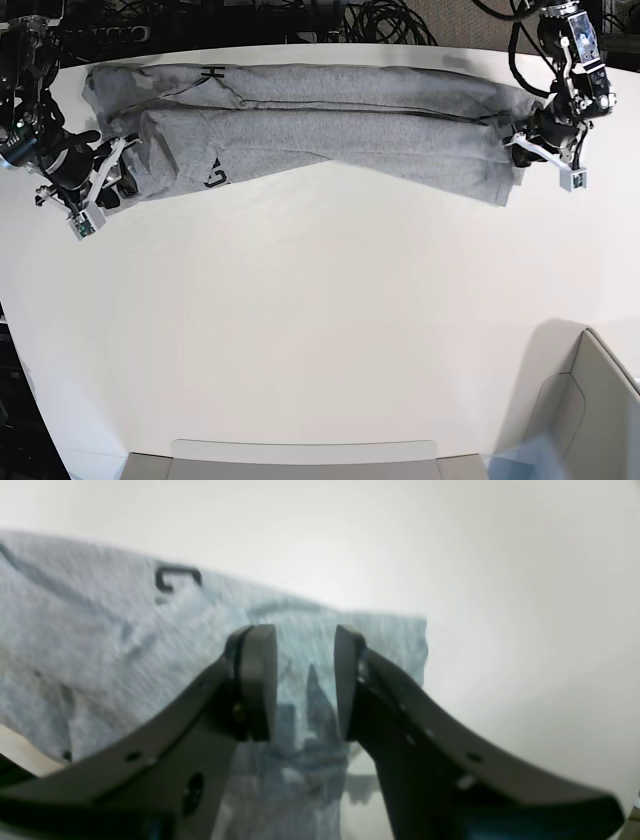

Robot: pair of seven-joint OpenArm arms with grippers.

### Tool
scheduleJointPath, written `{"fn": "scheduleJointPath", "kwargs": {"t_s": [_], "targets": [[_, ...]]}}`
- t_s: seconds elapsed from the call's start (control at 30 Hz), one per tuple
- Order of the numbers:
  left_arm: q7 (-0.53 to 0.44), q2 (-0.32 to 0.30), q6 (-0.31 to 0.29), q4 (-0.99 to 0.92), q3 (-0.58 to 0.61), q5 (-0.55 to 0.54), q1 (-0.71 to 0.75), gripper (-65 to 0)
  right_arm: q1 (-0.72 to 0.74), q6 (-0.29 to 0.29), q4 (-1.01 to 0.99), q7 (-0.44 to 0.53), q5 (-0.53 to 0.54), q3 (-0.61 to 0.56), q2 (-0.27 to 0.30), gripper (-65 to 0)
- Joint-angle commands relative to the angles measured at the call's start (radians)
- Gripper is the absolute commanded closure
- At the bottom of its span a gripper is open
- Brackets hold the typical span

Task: Fold the T-shirt properly
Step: 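Adjust both grippers' grip on the folded strip's ends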

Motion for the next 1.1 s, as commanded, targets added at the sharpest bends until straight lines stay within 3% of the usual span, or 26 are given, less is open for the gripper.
{"fn": "scheduleJointPath", "kwargs": {"t_s": [0.0,0.13,0.23,0.43,0.5,0.6,0.7,0.8,1.07], "targets": [[0.001,-0.020,0.003,0.001,-0.001,0.010,-0.001,-23.4,0.011,0.000,-0.005,0.016,0.001,0.009,0.024,-19.9],[0.003,-0.036,-0.012,-0.033,0.051,0.002,0.046,-23.4,0.020,0.000,-0.019,0.016,0.005,0.009,0.024,-19.9],[0.007,-0.084,-0.138,-0.019,0.195,0.001,0.094,-23.3,0.021,0.000,-0.019,0.016,0.002,0.009,0.024,-19.9],[0.036,-0.085,-0.149,-0.040,0.214,0.001,0.098,-23.0,0.021,0.000,-0.019,0.016,0.002,0.009,0.019,-19.9],[0.036,-0.085,-0.204,-0.048,0.214,-0.019,0.092,-18.1,0.021,0.000,-0.019,0.016,0.002,0.009,0.016,-19.9],[0.029,-0.084,-0.316,-0.089,0.207,-0.021,0.085,0.0,0.021,0.000,-0.019,0.016,0.002,0.009,0.016,-19.9],[0.026,-0.085,-0.377,-0.155,0.201,-0.024,0.052,0.0,0.021,0.000,-0.019,0.016,0.001,0.015,0.016,-19.9],[0.029,-0.066,-0.421,-0.143,0.100,-0.025,0.054,0.0,0.021,0.000,-0.019,0.016,0.001,0.016,0.016,-19.9],[0.052,-0.039,-0.421,-0.103,-0.107,-0.025,0.048,0.0,0.021,0.000,-0.019,0.016,0.001,0.016,0.016,-19.9]]}}
